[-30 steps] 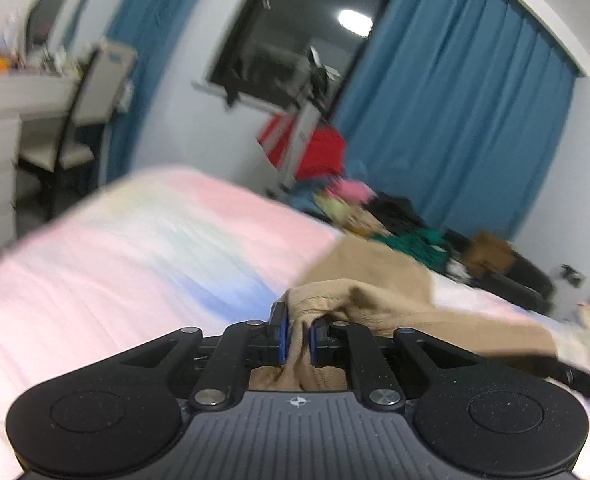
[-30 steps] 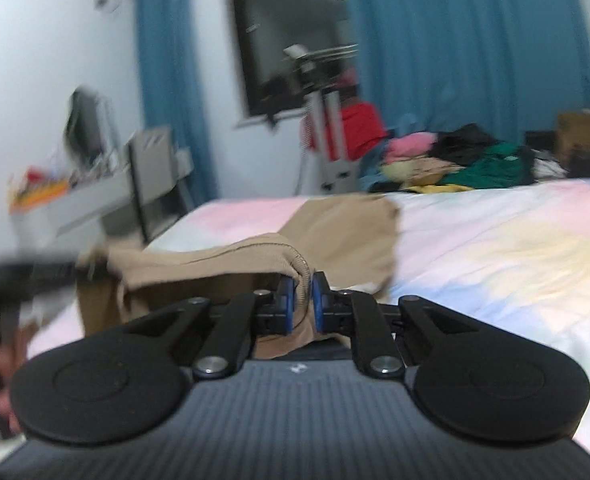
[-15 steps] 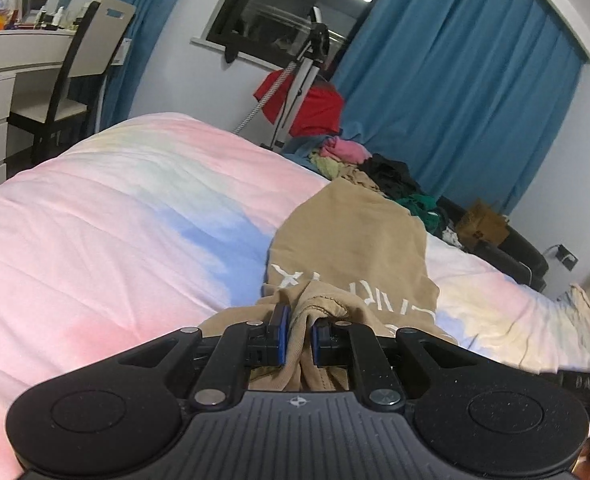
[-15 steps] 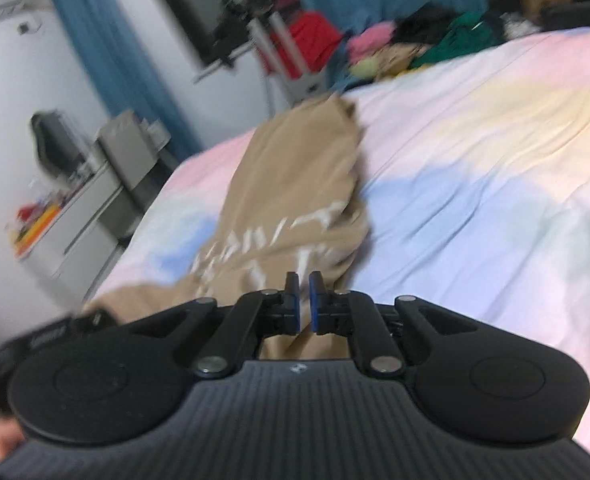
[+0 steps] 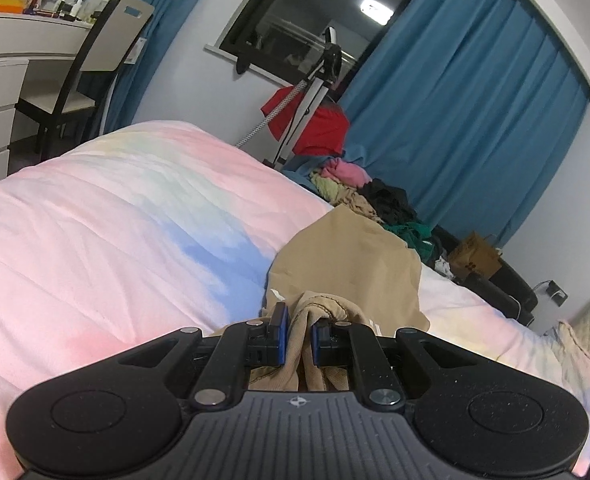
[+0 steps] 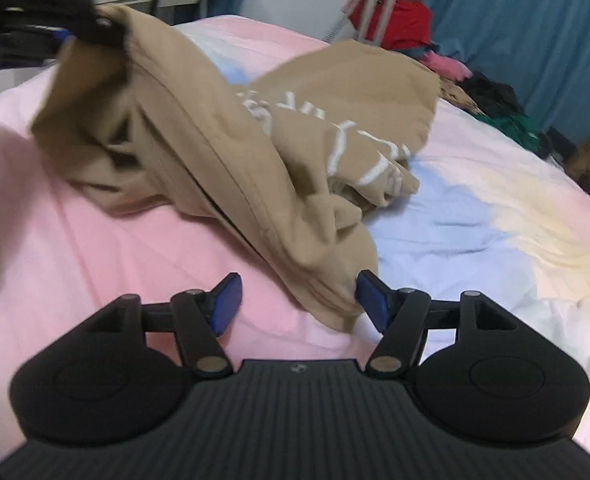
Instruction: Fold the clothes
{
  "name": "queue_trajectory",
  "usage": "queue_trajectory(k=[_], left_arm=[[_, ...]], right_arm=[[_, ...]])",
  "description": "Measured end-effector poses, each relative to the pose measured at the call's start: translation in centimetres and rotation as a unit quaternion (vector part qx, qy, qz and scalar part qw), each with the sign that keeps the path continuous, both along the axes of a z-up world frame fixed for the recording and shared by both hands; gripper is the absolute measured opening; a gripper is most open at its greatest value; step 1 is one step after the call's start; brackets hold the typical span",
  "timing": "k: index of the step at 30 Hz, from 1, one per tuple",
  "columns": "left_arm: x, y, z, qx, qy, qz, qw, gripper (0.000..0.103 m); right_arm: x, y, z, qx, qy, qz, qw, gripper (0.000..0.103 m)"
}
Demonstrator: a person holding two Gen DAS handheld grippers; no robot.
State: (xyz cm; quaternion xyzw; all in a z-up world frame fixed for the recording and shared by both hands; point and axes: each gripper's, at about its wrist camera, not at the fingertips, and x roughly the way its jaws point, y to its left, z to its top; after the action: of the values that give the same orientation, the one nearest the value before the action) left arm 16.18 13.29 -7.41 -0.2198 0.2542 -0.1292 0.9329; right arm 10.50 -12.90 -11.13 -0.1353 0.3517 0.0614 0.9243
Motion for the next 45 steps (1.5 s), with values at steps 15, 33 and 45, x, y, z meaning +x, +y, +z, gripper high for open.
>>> queue_trajectory(k=[15, 33, 45], left_arm=[[-0.7, -1.3, 0.3, 0.025, -0.017, -0.02, 0.9994, 0.012], [-1.5, 0.1, 2.1, 0.026, -0.041, -0.03, 0.9984, 0.012], [-4.0, 0.9, 5.3, 0.098, -0.101, -0.065, 0.9879, 0.034]], right_arm=[[1.7, -9.3, 1.8, 0.296, -0.054, -0.152, 0.942, 0.069], [-2.0, -7.3, 6.1, 0.273, -0.224, -0.088, 0.931, 0.008], [-2.0, -8.1, 8.2, 0.284, -0.219, -0.064, 0.931, 0.008]])
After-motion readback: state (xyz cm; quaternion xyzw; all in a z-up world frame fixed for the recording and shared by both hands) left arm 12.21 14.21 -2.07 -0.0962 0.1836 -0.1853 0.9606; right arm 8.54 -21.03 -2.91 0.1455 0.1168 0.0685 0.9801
